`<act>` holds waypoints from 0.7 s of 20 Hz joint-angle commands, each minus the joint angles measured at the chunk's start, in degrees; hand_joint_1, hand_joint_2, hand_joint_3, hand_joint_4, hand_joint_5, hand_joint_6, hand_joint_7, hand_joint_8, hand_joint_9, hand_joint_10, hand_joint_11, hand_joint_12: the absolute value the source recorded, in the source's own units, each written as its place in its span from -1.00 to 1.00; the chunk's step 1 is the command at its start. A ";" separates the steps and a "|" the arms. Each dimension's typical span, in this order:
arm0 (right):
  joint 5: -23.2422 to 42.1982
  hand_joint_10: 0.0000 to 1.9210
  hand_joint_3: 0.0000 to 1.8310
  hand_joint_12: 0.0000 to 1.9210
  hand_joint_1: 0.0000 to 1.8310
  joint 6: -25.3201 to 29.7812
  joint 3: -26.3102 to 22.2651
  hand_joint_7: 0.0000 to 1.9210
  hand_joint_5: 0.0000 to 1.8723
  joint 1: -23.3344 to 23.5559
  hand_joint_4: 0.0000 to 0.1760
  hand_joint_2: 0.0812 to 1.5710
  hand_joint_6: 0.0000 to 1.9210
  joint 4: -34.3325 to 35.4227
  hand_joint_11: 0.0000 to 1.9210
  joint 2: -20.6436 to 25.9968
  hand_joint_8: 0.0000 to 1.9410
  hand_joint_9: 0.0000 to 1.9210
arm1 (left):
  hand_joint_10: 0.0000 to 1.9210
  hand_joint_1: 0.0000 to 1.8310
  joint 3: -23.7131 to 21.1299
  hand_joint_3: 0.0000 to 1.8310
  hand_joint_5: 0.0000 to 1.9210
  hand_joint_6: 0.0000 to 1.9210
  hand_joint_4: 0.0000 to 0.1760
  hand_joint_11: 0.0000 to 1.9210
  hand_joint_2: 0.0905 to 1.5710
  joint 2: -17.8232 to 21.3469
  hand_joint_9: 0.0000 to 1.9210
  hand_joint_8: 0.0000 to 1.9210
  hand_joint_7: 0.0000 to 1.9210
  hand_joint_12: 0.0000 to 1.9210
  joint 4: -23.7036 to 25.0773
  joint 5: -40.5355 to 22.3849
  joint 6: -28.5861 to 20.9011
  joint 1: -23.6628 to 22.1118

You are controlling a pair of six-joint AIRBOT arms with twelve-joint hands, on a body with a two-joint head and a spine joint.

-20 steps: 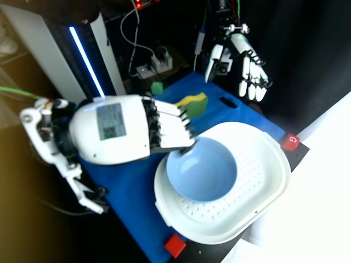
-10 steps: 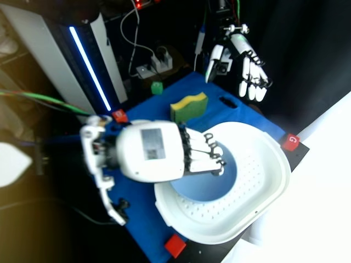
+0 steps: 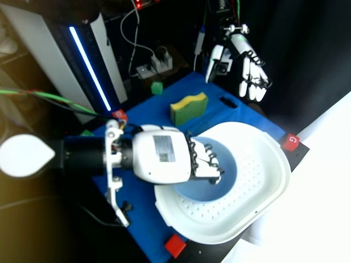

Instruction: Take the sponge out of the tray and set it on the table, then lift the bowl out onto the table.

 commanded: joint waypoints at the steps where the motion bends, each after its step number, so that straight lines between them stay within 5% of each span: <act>1: 1.41 -1.00 -1.00 0.04 -0.66 -0.03 0.08 -0.44 -0.36 0.03 -1.00 0.63 -0.99 2.17 -0.84 -0.37 -1.00 -0.38 | -1.00 -0.13 -0.04 -1.00 -0.51 -1.00 -0.32 -1.00 0.26 -0.32 -0.70 -1.00 -0.62 -0.17 -0.82 -6.83 -0.53 -0.36; 6: 1.07 -1.00 -1.00 0.15 -0.74 1.03 -0.48 -0.45 -0.39 -0.47 -1.00 0.66 -1.00 0.56 -0.89 -0.10 -1.00 -0.40 | -1.00 -0.16 0.03 -1.00 -0.51 -1.00 -0.43 -1.00 0.26 -0.45 -0.69 -1.00 -0.61 -0.14 -0.79 -6.64 -0.53 -0.34; 8: 1.07 -1.00 -1.00 0.15 -0.76 1.04 -0.46 -0.46 -0.40 -0.46 -1.00 0.67 -1.00 0.58 -0.93 0.10 -1.00 -0.42 | -1.00 -0.17 0.10 -1.00 -0.51 -1.00 -0.31 -1.00 0.26 -0.60 -0.70 -1.00 -0.62 -0.13 -0.79 -6.53 -0.53 -0.33; 10: 1.10 -1.00 -1.00 0.11 -0.69 1.05 -0.47 -0.44 -0.37 -0.46 -1.00 0.66 -0.99 0.58 -0.90 0.12 -1.00 -0.41 | -1.00 -0.16 0.16 -1.00 -0.50 -1.00 -0.45 -1.00 0.26 -0.63 -0.69 -1.00 -0.62 -0.15 -0.79 -6.40 -0.53 -0.33; 14: 1.10 -1.00 -0.99 0.11 -0.90 1.05 -0.17 -0.46 -0.40 -0.45 -1.00 0.70 -1.00 0.70 -0.89 -0.16 -1.00 -0.41 | -1.00 -0.15 0.28 -1.00 -0.51 -1.00 -0.50 -1.00 0.27 -0.89 -0.70 -1.00 -0.62 -0.16 -0.79 -6.36 -0.53 -0.32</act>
